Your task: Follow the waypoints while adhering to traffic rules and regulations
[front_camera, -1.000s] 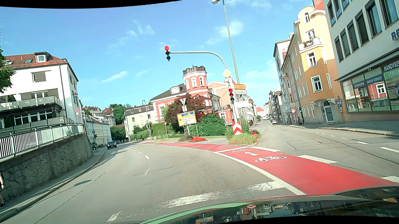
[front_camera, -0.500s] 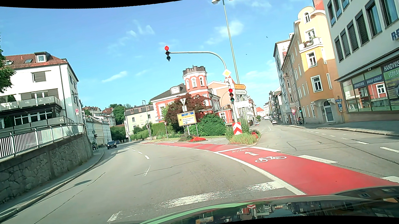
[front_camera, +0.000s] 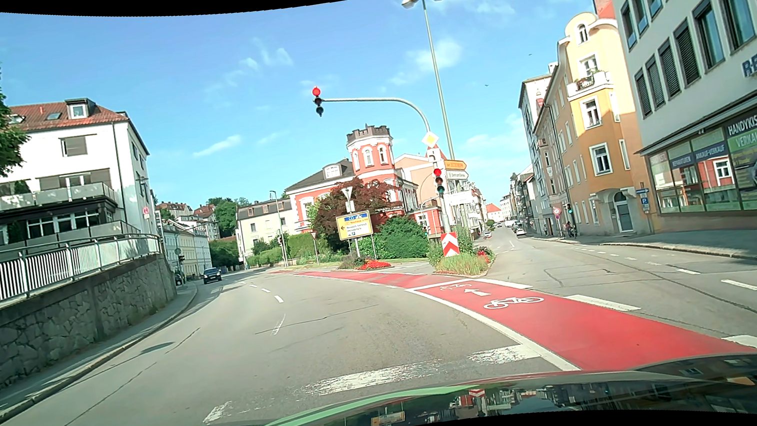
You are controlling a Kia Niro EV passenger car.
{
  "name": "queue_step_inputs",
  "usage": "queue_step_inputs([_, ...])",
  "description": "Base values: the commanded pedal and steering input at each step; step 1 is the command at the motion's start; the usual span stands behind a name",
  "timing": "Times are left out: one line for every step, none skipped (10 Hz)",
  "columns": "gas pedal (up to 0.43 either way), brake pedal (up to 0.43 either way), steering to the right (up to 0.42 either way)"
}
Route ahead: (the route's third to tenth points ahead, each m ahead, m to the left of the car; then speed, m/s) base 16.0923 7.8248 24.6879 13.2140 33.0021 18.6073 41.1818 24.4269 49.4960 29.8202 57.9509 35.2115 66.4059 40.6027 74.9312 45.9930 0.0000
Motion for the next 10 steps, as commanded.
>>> queue_step_inputs([0.000,0.445,-0.123])
queue_step_inputs([0.000,0.445,-0.123])
queue_step_inputs([0.000,0.451,-0.123])
queue_step_inputs([0.000,0.445,-0.123])
queue_step_inputs([0.000,0.445,-0.123])
queue_step_inputs([0.000,0.445,-0.123])
queue_step_inputs([0.000,0.445,-0.123])
queue_step_inputs([0.000,0.445,-0.122])
queue_step_inputs([0.000,0.445,-0.123])
queue_step_inputs([0.000,0.445,-0.123])
